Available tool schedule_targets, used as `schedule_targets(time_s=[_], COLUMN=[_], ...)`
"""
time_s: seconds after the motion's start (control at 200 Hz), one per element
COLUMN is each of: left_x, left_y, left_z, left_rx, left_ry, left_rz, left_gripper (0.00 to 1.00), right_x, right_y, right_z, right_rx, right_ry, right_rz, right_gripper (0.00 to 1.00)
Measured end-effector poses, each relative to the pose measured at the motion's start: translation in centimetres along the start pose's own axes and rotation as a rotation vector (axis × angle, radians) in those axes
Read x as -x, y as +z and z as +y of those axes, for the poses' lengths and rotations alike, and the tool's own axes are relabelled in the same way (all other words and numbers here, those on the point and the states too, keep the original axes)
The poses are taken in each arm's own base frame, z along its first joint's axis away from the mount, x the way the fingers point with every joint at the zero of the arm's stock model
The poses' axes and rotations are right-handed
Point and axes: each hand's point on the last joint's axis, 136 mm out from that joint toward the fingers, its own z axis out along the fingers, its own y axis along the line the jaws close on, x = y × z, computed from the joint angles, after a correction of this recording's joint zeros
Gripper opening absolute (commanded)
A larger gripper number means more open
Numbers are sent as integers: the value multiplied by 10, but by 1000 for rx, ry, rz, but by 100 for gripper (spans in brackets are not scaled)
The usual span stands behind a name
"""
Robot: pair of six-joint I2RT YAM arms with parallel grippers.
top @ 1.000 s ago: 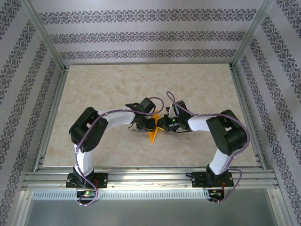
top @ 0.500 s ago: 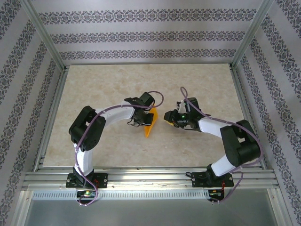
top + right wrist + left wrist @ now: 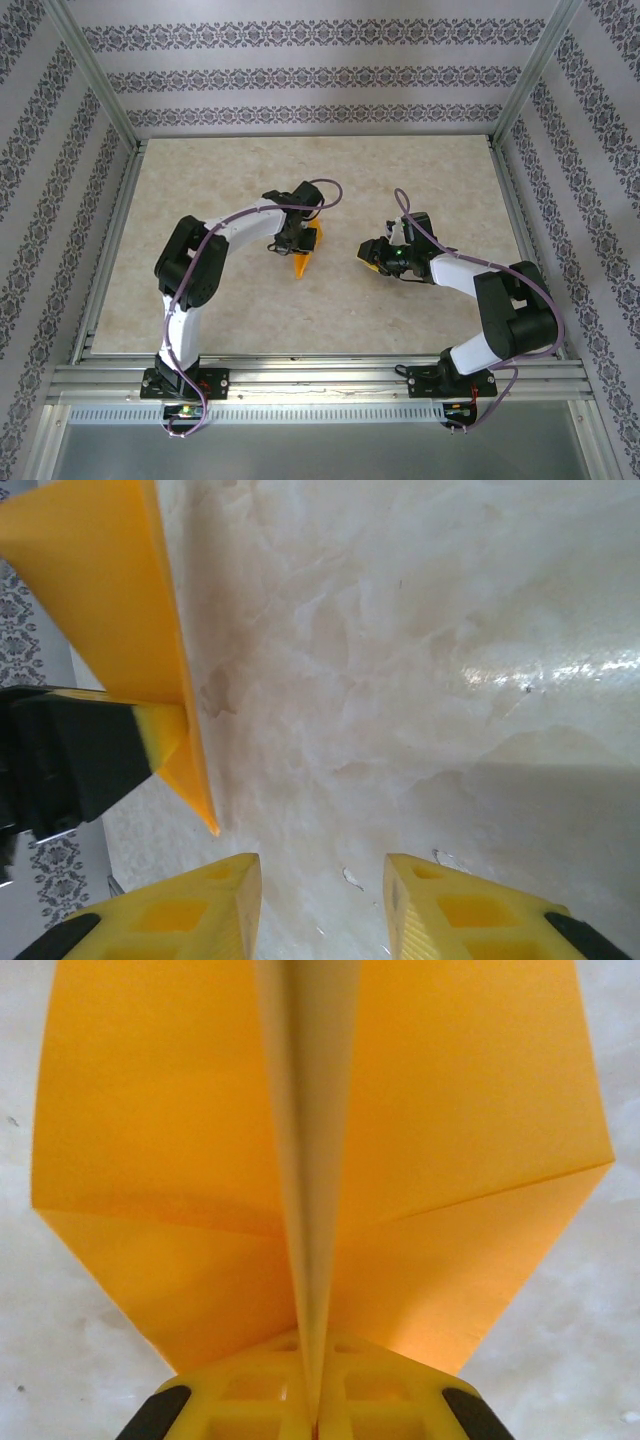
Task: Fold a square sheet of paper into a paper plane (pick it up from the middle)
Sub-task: Move the paper to the center of the table.
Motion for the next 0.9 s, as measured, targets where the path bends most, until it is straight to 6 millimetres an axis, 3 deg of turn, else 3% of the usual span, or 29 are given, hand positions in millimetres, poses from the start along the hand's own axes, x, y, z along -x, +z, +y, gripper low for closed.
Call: schedule_targets(time_s=[0.135,0.899], left_x=[-4,-3], left_y=[10,13], left_z=[3,0], left_rx=[16,5], left_ry=[-3,-27], left_rz=[32,41], left_gripper=[10,19], right_x=[0,-4], right_y=[0,3], right_z=[0,-6], right_rx=[0,-5], right_ry=[0,11], right_rz=[0,15], right_gripper=[38,38])
